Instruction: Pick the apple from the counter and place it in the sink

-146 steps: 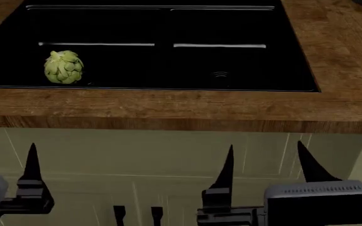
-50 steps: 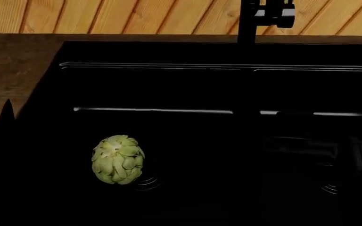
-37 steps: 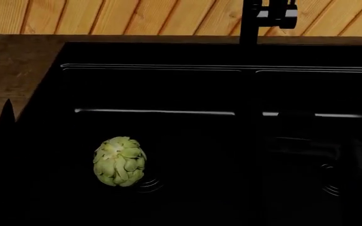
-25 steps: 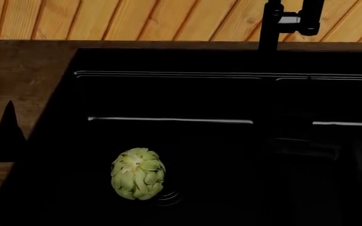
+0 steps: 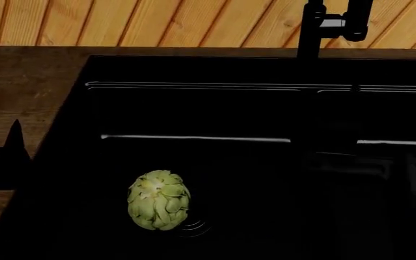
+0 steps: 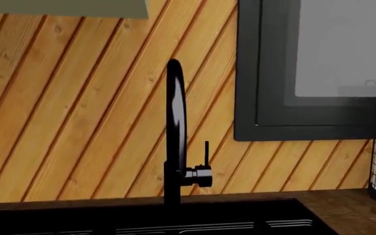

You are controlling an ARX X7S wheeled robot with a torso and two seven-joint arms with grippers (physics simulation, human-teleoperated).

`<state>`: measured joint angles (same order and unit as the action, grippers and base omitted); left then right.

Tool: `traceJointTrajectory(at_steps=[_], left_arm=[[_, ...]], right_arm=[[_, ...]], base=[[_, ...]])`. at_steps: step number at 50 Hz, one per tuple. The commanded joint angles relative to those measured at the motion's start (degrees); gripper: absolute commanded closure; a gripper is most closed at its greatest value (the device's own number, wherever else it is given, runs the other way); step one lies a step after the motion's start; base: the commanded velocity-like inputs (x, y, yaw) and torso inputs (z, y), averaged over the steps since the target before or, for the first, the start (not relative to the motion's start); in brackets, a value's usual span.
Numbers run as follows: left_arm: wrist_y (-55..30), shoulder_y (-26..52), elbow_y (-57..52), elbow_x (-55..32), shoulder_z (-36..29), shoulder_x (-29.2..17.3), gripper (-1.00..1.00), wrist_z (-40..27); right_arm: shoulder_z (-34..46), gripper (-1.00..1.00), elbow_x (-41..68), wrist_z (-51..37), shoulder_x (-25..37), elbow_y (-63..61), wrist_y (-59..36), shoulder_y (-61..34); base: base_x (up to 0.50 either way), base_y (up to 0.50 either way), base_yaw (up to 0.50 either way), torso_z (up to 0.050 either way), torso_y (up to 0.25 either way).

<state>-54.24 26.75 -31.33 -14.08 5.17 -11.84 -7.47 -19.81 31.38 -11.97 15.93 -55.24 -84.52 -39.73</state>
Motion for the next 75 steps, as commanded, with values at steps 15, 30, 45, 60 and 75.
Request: traceJointTrajectory(at_steps=[15,30,45,60,75], left_arm=[[-2.5,1.2,-1.4,7.2,1.7,3.7,-1.0,5.9],[-3.0,1.0,-2.0,6.2,2.0,3.5,-1.0,5.4],[-4.0,1.4,-2.7,5.9,1.6,3.1,-1.0,4.6],[-33.8,12.8,-11.3,6.4,4.3,-2.3,-1.0,1.9],[-35.0,28.8,11.0,-73.5,2.3,-33.9,-1.0,-69.7]], right_arm=[[2.3,-1.0,-19.4,15.8,-5.3,-3.0,-4.6,-1.9],[0.4,-1.0,-16.3,14.5,-5.6,-3.0,-5.0,-2.2],[-0.7,-1.0,-13.0,13.0,-5.1,-3.0,-3.7,-1.2],[-2.3,-1.0,-11.1,12.2,-4.4,-3.2,-3.5,-1.4],[-3.4,-1.0,-9.4,11.1,-4.0,-3.0,-3.1,-0.8]], base=[[0.0,0.0,0.0,0.0,0.0],[-0.08,-0.06,0.0,0.0,0.0],[0.0,-0.19,0.0,0.0,0.0],[0.0,0.0,0.0,0.0,0.0],[0.0,0.0,0.0,0.0,0.0]])
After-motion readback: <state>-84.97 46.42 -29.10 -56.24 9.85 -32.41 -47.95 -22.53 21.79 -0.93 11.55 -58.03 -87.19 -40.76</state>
